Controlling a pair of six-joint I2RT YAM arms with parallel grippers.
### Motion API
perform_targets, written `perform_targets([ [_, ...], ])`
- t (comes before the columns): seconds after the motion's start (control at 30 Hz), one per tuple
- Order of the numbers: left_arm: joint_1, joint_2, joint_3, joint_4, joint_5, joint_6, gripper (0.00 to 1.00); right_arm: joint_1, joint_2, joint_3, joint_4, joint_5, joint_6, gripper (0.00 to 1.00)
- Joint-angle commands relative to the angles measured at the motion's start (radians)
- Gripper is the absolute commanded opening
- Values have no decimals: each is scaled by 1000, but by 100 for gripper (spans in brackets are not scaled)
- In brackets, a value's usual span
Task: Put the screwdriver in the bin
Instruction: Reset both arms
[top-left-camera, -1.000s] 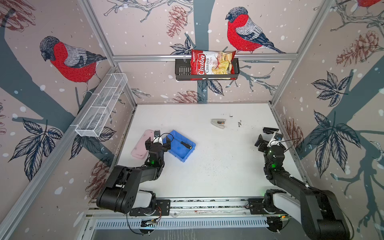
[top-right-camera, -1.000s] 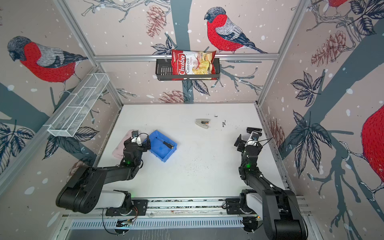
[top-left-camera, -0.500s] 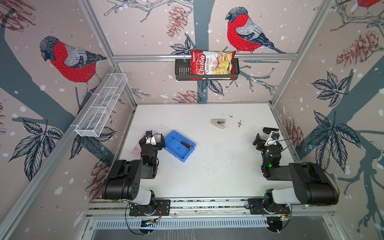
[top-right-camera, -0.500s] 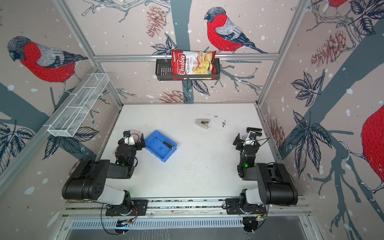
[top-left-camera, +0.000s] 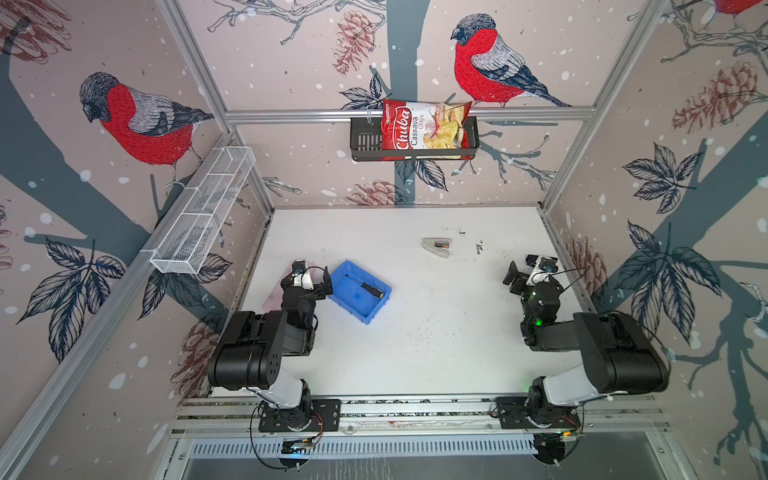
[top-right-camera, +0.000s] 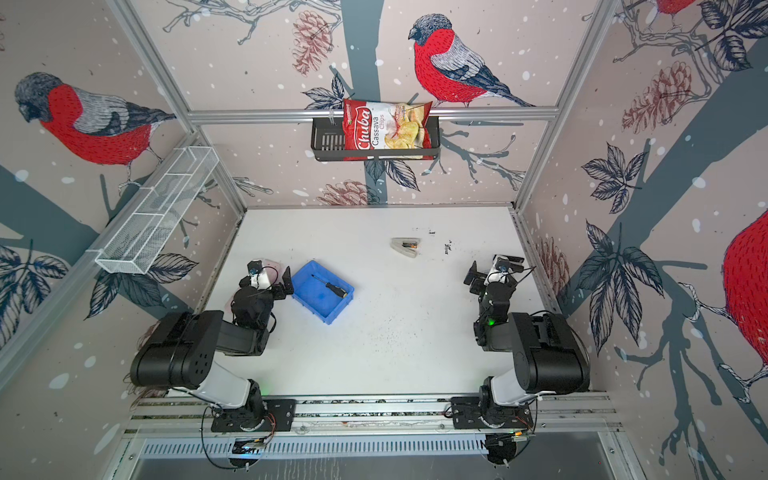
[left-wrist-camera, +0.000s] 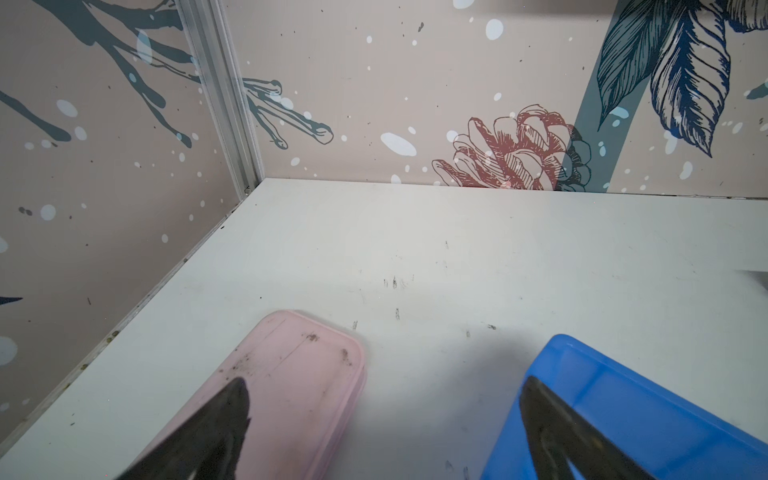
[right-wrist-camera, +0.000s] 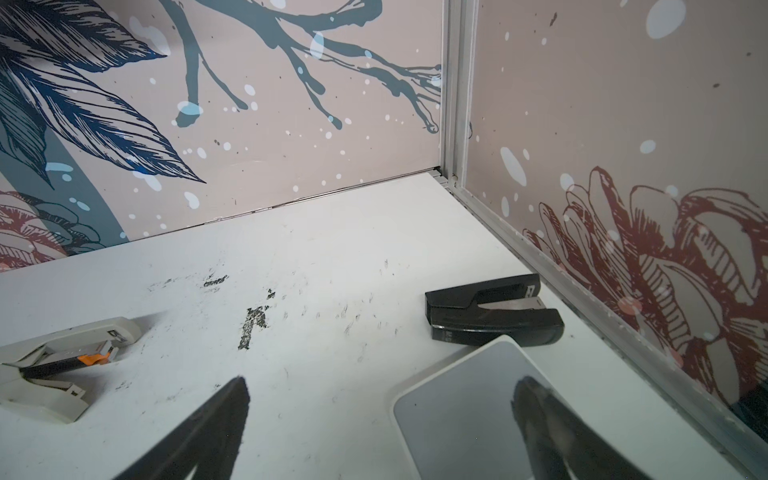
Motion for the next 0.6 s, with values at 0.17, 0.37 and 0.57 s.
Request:
perform_targets([
  [0.17,-8,1,7,39,-26,18,99,0,3,5,3,-6,-12,100],
  [0.37,-9,2,9,33,-26,17,99,0,2,6,2,-6,-12,100],
  [0.57,-9,2,10,32,-26,18,99,0,2,6,2,-7,-11,99],
])
